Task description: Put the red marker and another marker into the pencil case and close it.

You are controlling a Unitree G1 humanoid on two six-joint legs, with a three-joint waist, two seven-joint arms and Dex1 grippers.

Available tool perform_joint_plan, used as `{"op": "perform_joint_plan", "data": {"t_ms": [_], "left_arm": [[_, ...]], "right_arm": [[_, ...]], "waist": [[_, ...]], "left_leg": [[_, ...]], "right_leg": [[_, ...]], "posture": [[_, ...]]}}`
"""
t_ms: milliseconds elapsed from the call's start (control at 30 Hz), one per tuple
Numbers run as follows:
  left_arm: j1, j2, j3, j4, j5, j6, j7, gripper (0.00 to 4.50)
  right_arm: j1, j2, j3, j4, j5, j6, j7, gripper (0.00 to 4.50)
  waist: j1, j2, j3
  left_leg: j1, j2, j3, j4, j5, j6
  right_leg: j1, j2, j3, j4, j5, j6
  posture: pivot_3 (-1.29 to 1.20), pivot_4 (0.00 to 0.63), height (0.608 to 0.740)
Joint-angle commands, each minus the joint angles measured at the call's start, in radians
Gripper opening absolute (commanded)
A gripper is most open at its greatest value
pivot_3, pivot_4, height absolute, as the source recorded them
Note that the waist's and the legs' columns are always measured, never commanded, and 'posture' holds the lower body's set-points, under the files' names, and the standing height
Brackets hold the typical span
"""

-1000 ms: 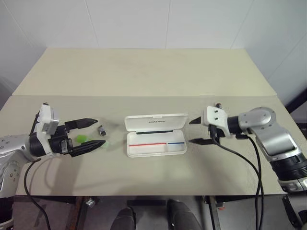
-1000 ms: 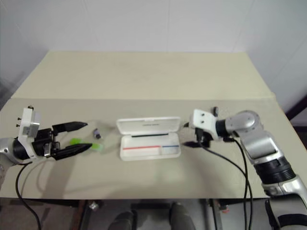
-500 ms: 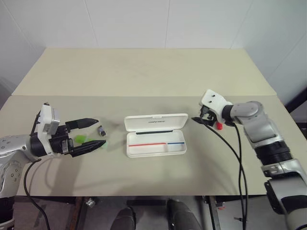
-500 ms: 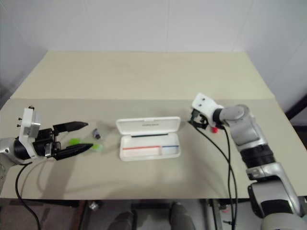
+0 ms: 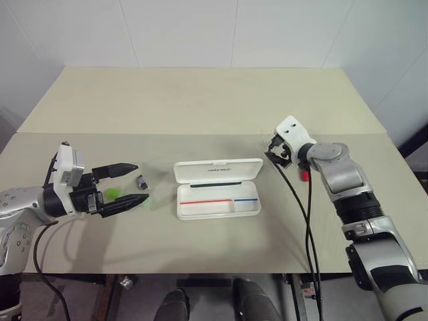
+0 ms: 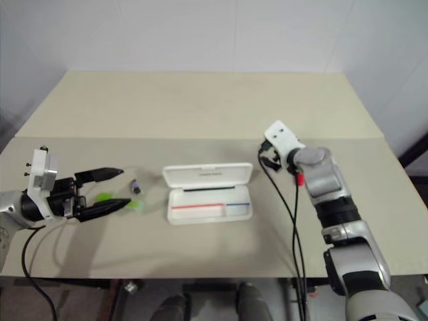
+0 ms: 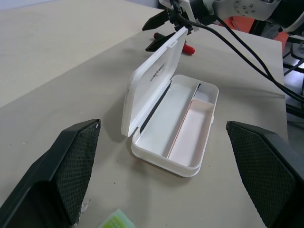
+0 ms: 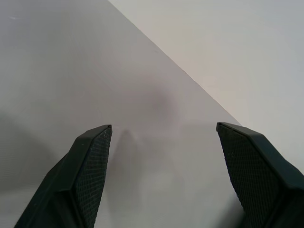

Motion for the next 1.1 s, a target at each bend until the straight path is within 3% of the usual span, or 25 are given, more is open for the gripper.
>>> {"op": "perform_joint_plan", "data": {"t_ms": [33, 833, 1100], "left_arm": [[-0.019, -0.010, 0.001, -0.004, -0.001, -0.020, 0.002, 4.50], [-0.069, -0.066, -0.053, 0.043, 0.027, -0.071, -0.011, 4.50], [-0.068, -0.067, -0.052, 0.041, 0.027, -0.071, -0.011, 4.50]], "right_arm": [[-0.012, 0.002, -0.035, -0.035, 0.001, 0.006, -0.037, 4.48], [-0.021, -0.011, -0.140, -0.110, 0.017, 0.252, -0.148, 4.48], [-0.043, 0.006, -0.181, -0.041, 0.023, 0.316, -0.225, 4.48]], "waist": [[0.000, 0.000, 0.000], [0.001, 0.000, 0.000], [0.000, 0.000, 0.000]], "left_leg": [[0.000, 0.000, 0.000, 0.000, 0.000, 0.000], [0.000, 0.000, 0.000, 0.000, 0.000, 0.000], [0.000, 0.000, 0.000, 0.000, 0.000, 0.000]], "right_leg": [[0.000, 0.000, 0.000, 0.000, 0.000, 0.000], [0.000, 0.000, 0.000, 0.000, 0.000, 0.000], [0.000, 0.000, 0.000, 0.000, 0.000, 0.000]], "posture": [[0.00, 0.150, 0.740], [0.00, 0.150, 0.740], [0.00, 0.150, 0.740]]}}
